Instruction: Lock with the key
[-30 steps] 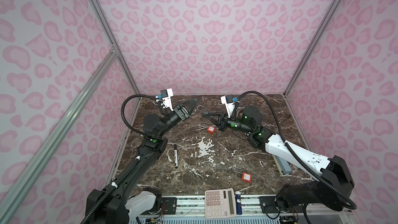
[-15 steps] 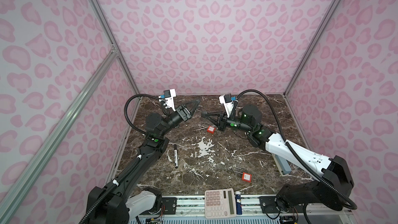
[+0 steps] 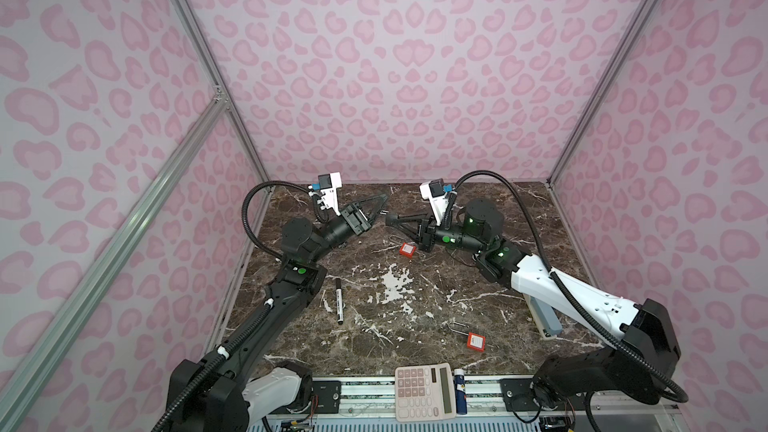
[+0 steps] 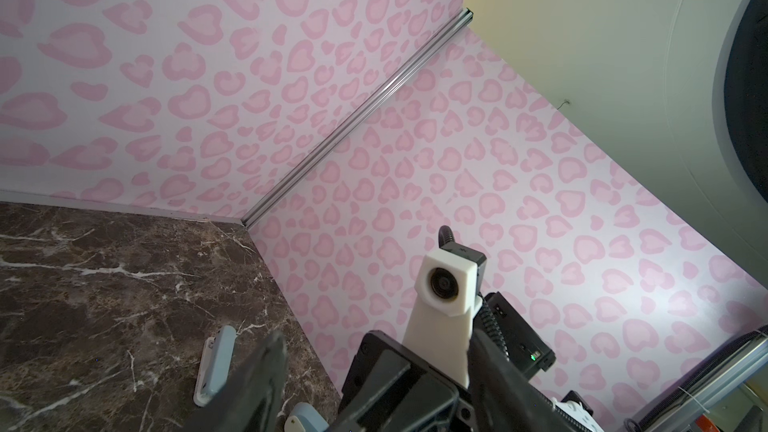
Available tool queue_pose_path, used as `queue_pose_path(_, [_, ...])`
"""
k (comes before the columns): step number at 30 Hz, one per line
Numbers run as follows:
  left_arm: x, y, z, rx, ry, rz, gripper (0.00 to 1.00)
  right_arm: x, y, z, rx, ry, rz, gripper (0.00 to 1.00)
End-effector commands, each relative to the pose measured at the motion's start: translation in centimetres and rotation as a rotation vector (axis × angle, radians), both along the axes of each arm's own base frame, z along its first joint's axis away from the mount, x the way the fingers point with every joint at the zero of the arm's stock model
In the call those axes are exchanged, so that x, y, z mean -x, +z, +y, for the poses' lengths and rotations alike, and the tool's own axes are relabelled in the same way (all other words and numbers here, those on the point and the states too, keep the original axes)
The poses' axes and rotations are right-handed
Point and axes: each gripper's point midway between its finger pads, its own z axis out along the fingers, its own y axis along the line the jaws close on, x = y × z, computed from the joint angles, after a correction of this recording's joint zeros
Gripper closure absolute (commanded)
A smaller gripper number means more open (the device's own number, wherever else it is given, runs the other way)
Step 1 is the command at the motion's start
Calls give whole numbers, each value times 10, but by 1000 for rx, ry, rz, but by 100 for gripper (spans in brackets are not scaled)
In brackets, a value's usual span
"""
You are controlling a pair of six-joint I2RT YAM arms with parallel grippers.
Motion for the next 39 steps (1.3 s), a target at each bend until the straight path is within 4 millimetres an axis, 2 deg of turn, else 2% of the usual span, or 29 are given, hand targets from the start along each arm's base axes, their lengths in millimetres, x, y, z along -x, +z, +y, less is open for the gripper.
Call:
queue_pose_path(1, [3,2,0,-8,-7,-23,30,3,10,0,-18,13,-40,100])
queue_pose_path(12, [5,0,-2,-15,-22,-24,33,8,20,-6,-54,10,-72,100])
queue_pose_path(26, [8,-1,-6,-26,-54,-24,36,-3,26,-12,-80,-10,-79,100])
queue_pose_path(39, [7,-3,-5,-30,-47,-22,51,0,39,-20,-133,6,-82,100])
